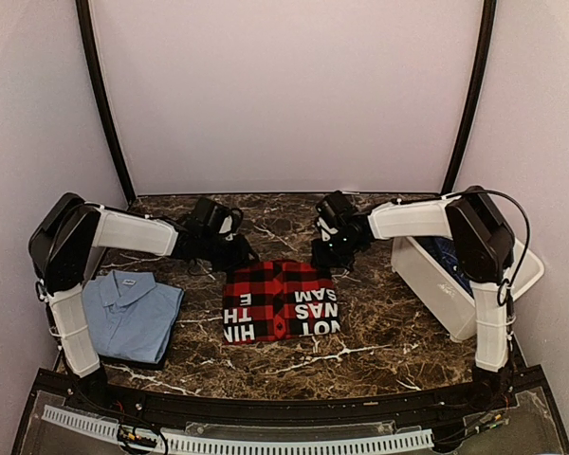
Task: Fold and stack the long sleeve shirts
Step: Smooth out the square-folded shirt at the center of the board.
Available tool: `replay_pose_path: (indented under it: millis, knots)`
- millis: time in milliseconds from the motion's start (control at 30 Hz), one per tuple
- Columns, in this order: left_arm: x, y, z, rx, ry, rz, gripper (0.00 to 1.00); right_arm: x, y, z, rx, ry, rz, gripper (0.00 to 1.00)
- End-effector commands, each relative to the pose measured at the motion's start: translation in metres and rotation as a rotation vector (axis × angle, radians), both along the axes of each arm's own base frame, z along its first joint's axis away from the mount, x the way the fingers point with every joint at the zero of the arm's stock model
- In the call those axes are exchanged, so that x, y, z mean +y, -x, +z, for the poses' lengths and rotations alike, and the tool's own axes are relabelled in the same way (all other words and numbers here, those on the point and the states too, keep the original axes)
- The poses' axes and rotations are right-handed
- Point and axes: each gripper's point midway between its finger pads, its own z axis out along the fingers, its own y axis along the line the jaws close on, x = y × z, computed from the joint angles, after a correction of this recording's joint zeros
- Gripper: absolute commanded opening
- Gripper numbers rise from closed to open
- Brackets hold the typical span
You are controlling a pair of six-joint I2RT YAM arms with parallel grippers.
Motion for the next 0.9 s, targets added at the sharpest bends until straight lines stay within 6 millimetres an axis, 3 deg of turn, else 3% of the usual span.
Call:
replay_pose_path:
  millis: [0, 100, 233, 467, 600, 733, 867]
  knots:
    - [0.009, -0.017, -0.029, 0.04, -0.036, 0.015, 0.28, 0.006, 0.013, 0.049, -0.093, 0.012, 0.04, 0.36]
    - [0.012, -0.021, -0.046, 0.073, -0.042, 0.02, 0.27, 0.013, 0.033, 0.065, -0.122, 0.028, 0.072, 0.36]
    - [0.016, -0.026, -0.051, 0.085, -0.041, 0.025, 0.27, 0.023, 0.072, 0.066, -0.121, 0.035, 0.125, 0.36]
    - [0.016, -0.033, -0.05, 0.083, -0.043, 0.015, 0.27, 0.023, 0.144, 0.038, -0.051, 0.045, 0.157, 0.36]
    - [0.016, -0.034, -0.051, 0.086, -0.046, 0.012, 0.27, 0.012, 0.176, 0.003, 0.021, 0.069, 0.153, 0.35]
    - [0.014, -0.037, -0.048, 0.081, -0.043, 0.002, 0.27, 0.006, 0.191, -0.015, 0.059, 0.096, 0.14, 0.34]
    - [0.01, -0.041, -0.035, 0.076, -0.048, -0.017, 0.27, 0.01, 0.193, -0.003, 0.046, 0.065, 0.134, 0.34]
